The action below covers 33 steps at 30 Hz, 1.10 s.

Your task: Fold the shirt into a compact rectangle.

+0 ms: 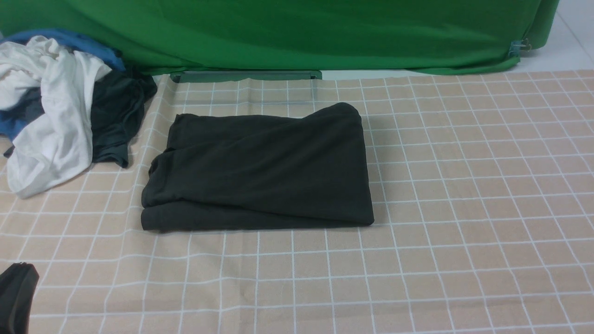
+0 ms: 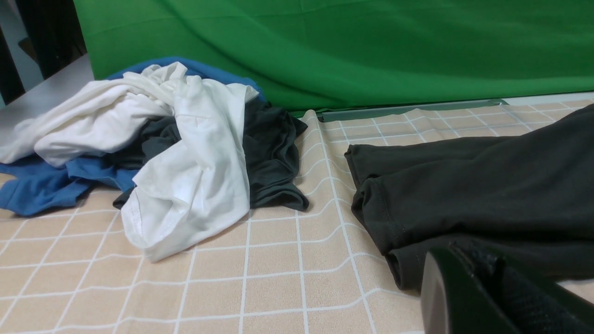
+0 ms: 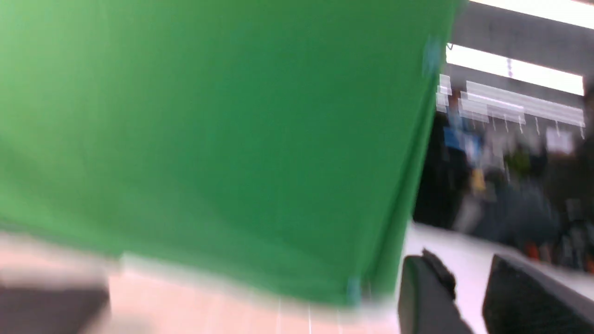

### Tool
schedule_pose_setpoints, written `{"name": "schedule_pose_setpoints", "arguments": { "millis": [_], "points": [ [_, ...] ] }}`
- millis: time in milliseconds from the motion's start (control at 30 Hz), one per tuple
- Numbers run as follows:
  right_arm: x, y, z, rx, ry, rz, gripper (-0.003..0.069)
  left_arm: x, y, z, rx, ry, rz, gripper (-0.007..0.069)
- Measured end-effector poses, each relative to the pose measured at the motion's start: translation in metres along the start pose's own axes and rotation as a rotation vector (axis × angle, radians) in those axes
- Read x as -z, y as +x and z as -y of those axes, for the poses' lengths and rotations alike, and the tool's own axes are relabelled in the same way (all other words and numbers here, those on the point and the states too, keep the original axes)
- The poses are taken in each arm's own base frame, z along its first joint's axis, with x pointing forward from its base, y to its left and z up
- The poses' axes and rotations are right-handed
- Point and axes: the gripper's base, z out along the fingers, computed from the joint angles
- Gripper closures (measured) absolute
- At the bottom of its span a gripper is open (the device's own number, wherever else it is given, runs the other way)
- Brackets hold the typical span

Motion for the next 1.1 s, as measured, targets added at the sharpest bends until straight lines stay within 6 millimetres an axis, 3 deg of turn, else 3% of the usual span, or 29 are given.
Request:
{"name": "schedule_pose_setpoints", "arguments": {
  "millis": [133,300,1100],
  "points": [
    [0.003,0.052,-0.010,-0.032,-0.007,-0.175,0.0424,0.000,0.000,0.000,0.000,0.000,0.000,0.0606],
    [0.014,0.073,-0.018,-0.105,-0.058,-0.310,0.0424,0.000,0.000,0.000,0.000,0.000,0.000,0.0606],
    [0.016,0.078,-0.020,-0.148,-0.071,-0.365,0.0424,0.000,0.000,0.000,-0.003,-0.001,0.005,0.0606]
  ]
}}
